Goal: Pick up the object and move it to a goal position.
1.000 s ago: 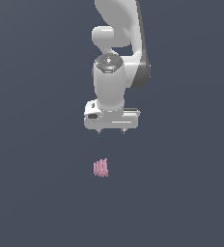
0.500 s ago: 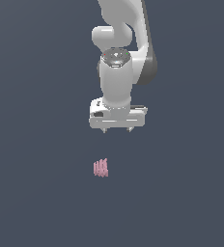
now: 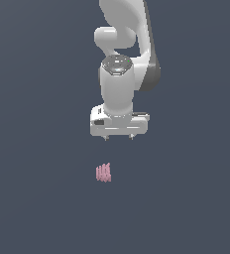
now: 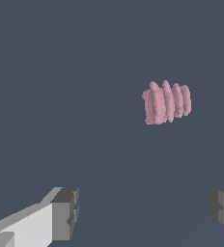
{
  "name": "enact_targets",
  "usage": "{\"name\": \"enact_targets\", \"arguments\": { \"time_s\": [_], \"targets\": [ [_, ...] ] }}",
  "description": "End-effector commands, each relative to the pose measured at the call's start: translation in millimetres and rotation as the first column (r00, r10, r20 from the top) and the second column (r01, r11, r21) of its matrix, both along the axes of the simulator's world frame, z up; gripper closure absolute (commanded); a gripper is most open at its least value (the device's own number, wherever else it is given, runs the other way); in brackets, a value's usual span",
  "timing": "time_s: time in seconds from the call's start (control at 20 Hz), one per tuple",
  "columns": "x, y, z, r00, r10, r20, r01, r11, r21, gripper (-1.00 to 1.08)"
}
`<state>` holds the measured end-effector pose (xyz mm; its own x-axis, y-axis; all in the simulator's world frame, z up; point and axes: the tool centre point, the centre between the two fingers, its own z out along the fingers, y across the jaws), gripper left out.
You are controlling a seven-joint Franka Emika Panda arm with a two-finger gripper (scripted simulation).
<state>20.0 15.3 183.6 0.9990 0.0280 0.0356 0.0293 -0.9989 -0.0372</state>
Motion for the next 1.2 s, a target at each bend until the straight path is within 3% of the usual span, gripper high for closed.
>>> {"name": "enact_targets", "arguments": {
  "time_s": [0.0,0.7,1.15],
  "targets": [
    [7,-4,-5,1.0,0.007,-0.002,-0.007,1.0,-0.003,-0.92],
    [66,-44,-58,0.997,0.077,-0.022,-0.078,0.997,-0.027,-0.92],
    [85,-62,-84,0.994,0.106,-0.032,-0.107,0.994,-0.036,-0.92]
  ]
}}
